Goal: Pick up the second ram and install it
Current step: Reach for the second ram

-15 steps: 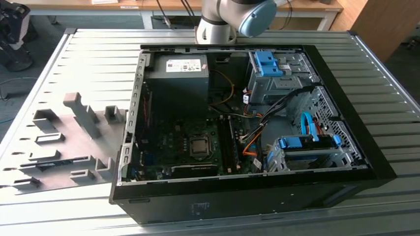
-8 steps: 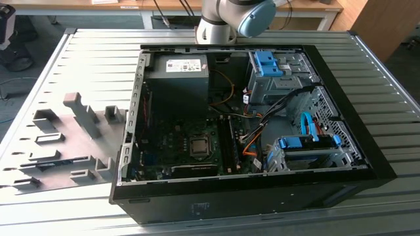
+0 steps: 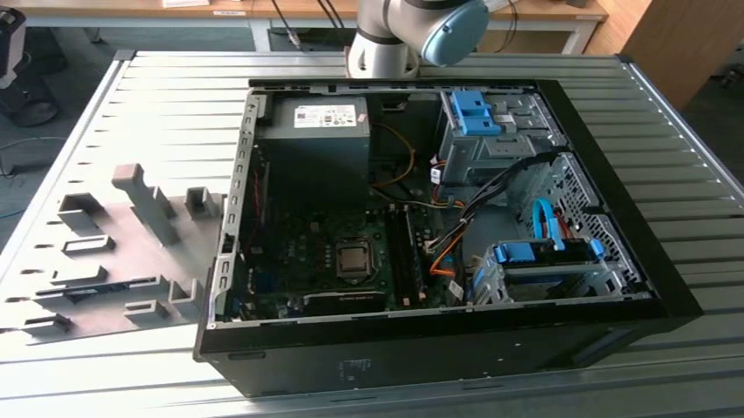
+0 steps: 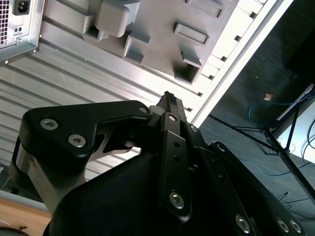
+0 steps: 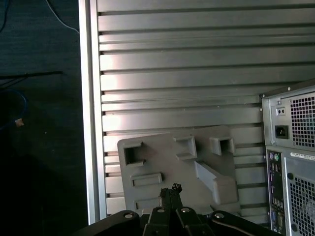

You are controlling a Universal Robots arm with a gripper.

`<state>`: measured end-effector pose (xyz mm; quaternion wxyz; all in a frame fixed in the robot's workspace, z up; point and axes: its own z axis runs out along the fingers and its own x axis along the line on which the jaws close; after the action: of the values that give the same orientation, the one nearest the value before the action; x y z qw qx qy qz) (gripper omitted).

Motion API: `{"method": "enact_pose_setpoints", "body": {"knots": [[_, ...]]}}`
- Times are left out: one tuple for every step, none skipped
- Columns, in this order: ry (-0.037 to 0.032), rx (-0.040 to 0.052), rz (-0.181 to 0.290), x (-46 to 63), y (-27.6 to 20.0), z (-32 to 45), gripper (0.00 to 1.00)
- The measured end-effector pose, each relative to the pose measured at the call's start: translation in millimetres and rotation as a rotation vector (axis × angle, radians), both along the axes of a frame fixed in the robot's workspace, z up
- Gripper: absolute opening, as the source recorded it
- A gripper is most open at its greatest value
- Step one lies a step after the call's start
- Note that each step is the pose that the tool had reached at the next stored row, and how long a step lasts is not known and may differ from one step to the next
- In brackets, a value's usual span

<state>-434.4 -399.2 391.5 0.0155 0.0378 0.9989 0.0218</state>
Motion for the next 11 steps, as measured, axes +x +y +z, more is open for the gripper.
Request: {"method": "enact_pose_setpoints", "body": {"knots": [[0.0, 0.0, 0.0, 0.0, 0.0, 0.0, 0.1], [0.0, 0.0, 0.0, 0.0, 0.0, 0.0, 0.1], [-0.0001, 0.0, 0.0, 0.0, 0.0, 0.0, 0.1], [0.0, 0.0, 0.0, -0.2, -0.2, -0.1, 0.1], [0.0, -0.0003, 0.0, -0.3, -0.8, -0.1, 0.1], [0.0, -0.0007, 0.0, -0.4, -1.7, -0.2, 0.1], [0.0002, -0.0013, 0.0, -0.6, -3.0, -0.2, 0.1], [0.0001, -0.0017, 0.0, -0.9, -4.5, -0.3, 0.1], [0.0001, -0.0025, 0.0, -1.2, -6.0, -0.4, 0.1], [0.0, -0.0039, 0.0, -1.6, -7.8, -0.5, 0.1], [0.0, -0.0052, 0.0, -2.0, -9.5, -0.6, 0.1]]}}
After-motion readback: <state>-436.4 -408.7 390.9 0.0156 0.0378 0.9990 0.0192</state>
